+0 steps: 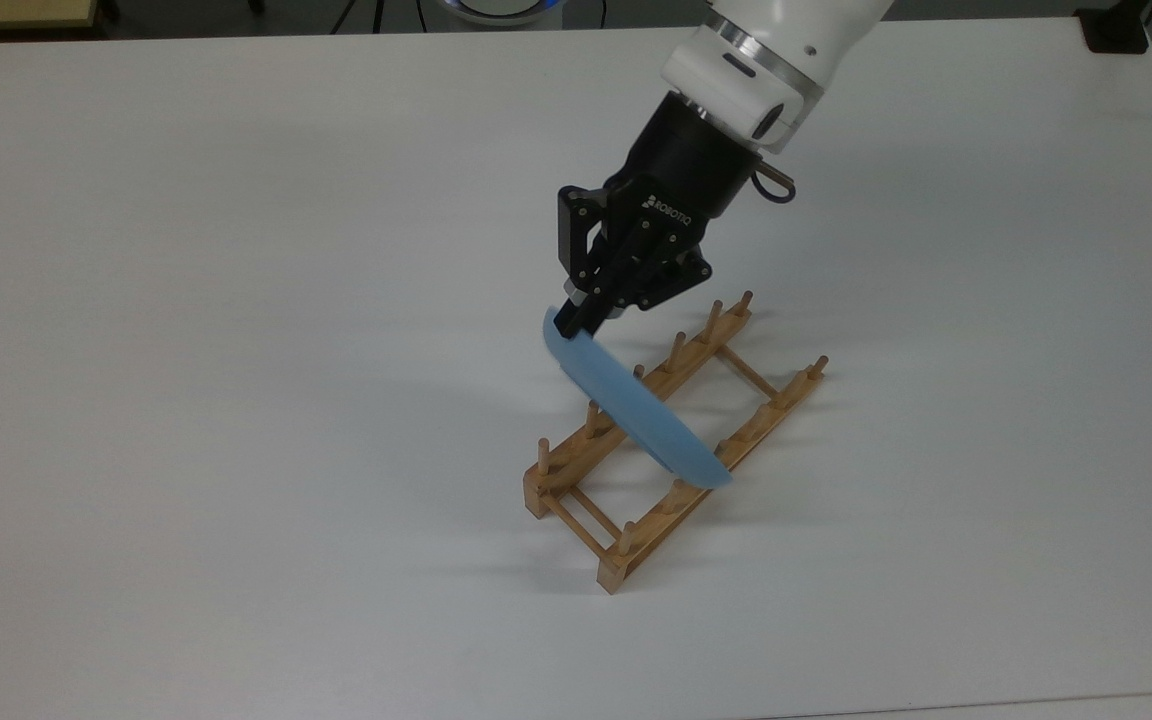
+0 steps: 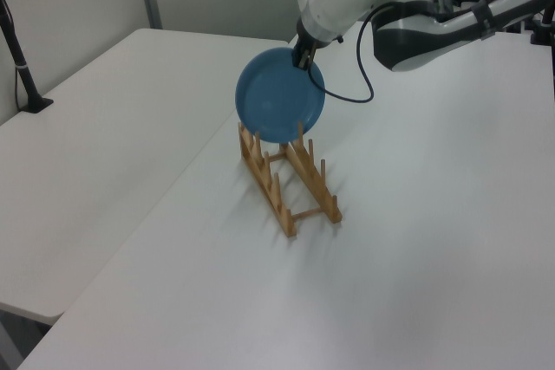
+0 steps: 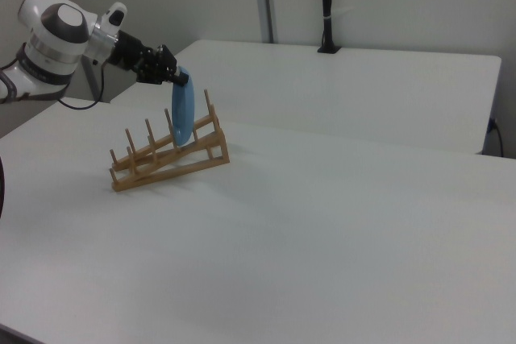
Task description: Place plate in plate rack
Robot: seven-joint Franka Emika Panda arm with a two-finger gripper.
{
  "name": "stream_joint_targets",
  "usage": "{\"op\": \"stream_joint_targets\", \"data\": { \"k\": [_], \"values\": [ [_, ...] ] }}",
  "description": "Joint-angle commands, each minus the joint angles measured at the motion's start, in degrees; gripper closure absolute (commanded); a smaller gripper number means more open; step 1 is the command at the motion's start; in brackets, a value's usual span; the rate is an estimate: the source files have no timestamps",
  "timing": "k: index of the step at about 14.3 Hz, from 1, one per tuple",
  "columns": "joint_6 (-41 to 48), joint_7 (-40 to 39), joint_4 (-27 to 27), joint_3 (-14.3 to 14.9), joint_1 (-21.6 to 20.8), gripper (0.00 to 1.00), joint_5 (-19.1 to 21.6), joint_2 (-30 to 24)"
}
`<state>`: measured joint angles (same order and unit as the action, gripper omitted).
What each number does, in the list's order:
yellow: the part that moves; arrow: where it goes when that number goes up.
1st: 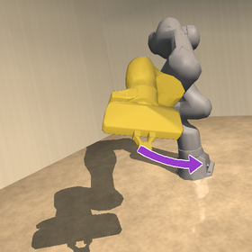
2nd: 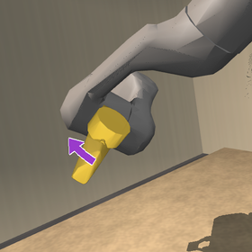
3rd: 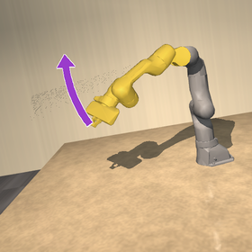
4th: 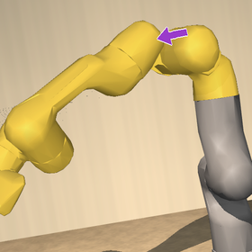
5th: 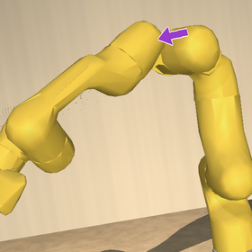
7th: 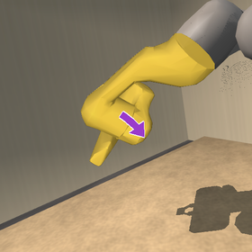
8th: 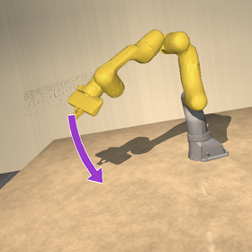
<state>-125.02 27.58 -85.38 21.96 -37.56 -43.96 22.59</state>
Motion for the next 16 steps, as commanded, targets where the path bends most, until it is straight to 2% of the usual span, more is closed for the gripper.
{"op": "stream_joint_targets", "data": {
  "k": [1, 4, 5, 6, 7, 8, 10, 11, 12, 14, 16],
  "values": [
    [0.0, 4.2, 0.7, -0.9, 0.1, 0.00, -1.2, 0.9],
    [-0.2, 4.6, 0.6, -1.2, 0.3, 0.00, -0.2, 0.8],
    [-0.4, 4.6, 0.6, -1.3, 0.4, 0.00, 1.1, 0.6],
    [-0.5, 4.3, 0.6, -1.3, 0.6, 0.00, 4.5, 0.4],
    [-0.5, 2.9, 0.6, -1.3, 1.3, 0.00, 12.5, -0.5],
    [-0.4, 0.3, 0.6, -1.4, 2.0, 0.00, 18.7, -1.8],
    [1.4, -7.9, -0.3, -2.9, 4.4, 0.00, 32.4, -5.3],
    [5.5, -11.1, -0.7, -4.2, 7.0, 0.00, 37.5, -6.9],
    [10.6, -13.5, -0.8, -6.1, 10.5, 0.00, 40.6, -8.3],
    [19.6, -14.7, -2.2, -10.8, 17.1, 0.00, 41.7, -10.7],
    [26.0, -15.1, -5.0, -12.6, 22.9, 0.00, 42.2, -13.8]
  ]
}}
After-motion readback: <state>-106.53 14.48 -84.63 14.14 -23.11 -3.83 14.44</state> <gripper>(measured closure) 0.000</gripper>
